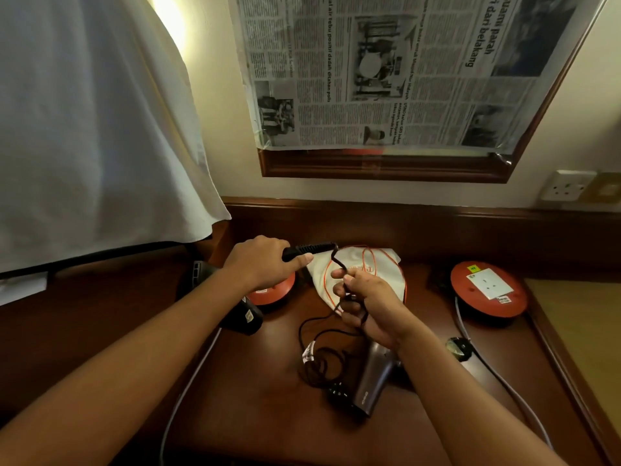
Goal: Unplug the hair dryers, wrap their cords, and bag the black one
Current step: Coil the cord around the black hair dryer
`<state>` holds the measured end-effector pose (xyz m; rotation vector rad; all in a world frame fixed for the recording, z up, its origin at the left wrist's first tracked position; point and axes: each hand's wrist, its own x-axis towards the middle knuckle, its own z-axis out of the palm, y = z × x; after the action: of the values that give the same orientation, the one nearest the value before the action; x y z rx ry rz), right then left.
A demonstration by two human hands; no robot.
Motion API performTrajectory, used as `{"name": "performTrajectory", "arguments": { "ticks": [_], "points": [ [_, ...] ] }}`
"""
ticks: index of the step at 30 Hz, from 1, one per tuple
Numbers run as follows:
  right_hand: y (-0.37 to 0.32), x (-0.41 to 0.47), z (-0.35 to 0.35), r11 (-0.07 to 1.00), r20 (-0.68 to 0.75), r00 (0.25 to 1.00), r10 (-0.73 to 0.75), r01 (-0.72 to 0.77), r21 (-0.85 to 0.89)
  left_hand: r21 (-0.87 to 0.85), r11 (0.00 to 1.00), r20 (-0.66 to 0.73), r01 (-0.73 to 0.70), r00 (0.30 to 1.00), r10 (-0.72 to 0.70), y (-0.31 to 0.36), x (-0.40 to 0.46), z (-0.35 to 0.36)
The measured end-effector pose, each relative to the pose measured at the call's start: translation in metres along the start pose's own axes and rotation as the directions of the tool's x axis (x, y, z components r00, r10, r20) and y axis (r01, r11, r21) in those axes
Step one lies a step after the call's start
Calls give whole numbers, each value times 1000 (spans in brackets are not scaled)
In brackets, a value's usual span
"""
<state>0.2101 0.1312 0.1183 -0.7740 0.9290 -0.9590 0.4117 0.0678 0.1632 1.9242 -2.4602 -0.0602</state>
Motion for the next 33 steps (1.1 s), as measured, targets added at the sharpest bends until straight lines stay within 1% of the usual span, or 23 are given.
{"name": "performTrajectory", "arguments": {
  "ticks": [1,3,5,7,9,11,14,18,23,25,27,30,33],
  "points": [
    [0,0,0,1000,-24,1000,-5,4,-30,7,1000,4,7,1000,-7,2,1,-2],
    [2,0,1,987,-53,997,-59,50,-151,13,1000,5,10,1000,-10,5,4,-6],
    [8,0,3,977,-33,994,-105,97,-191,31,1000,10,0,1000,0,7,7,-9],
    [13,-2,4,991,14,996,-85,86,-104,50,999,20,-15,1000,14,8,11,-10],
    [14,-2,4,999,72,997,-28,29,-12,55,997,16,-46,999,45,8,13,-12],
    [16,2,2,1000,114,993,24,-23,-16,47,994,18,-96,995,95,8,15,-15],
    [16,13,1,994,108,992,72,-62,-89,1,985,65,-175,982,175,3,18,-17],
    [8,29,4,965,72,995,68,-47,-259,-104,957,149,-270,947,284,-10,20,-16],
    [-9,42,9,910,-39,999,31,-44,-413,-265,907,223,-327,894,388,-17,22,-13],
    [-20,44,10,839,-83,996,-22,-27,-544,-271,891,240,-364,871,429,-15,23,-13],
    [-34,42,9,719,-72,993,-94,18,-695,-226,882,256,-414,848,464,-12,26,-16],
    [-57,39,5,603,5,984,-180,114,-790,-153,877,285,-455,830,480,-7,31,-18],
    [-71,46,0,465,109,968,-226,205,-861,-78,883,335,-463,822,461,-2,38,-19]
  ]
}}
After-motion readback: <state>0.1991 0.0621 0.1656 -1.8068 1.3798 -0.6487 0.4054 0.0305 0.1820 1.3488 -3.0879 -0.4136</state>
